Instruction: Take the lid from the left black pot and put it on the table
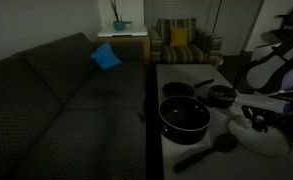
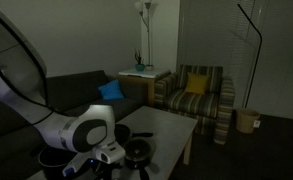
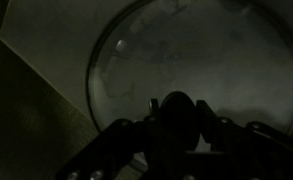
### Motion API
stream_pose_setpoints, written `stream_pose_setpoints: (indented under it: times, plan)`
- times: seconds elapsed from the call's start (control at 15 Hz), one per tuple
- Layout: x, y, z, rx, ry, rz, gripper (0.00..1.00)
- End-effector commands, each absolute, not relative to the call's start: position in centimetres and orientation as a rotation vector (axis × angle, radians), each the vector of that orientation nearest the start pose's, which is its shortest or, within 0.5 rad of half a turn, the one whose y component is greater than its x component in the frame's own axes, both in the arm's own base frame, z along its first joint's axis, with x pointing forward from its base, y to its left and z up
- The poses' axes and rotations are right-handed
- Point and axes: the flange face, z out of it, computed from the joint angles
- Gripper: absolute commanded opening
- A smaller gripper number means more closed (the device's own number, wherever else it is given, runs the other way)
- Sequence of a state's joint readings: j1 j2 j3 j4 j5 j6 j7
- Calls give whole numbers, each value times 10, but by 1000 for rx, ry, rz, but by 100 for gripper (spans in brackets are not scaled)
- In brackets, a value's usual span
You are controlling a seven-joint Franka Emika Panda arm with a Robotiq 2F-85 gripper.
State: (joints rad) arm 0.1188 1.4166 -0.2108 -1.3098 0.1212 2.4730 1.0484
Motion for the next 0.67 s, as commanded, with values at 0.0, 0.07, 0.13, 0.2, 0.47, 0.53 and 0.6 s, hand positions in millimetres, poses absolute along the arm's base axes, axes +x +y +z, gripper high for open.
stream_pose_setpoints:
  times: [0.0,0.07,0.13,0.2,0.47,0.53,0.6]
  plan:
    - [639,-47,-131,-2739,1902,212,15]
    - [643,-46,-131,-2711,1924,206,15]
    - [646,-46,-130,-2687,1941,200,15]
    - [649,-46,-129,-2669,1953,194,15]
    - [656,-49,-124,-2646,1963,196,15]
    - [657,-49,-123,-2646,1957,207,15]
    - [656,-49,-121,-2645,1955,212,15]
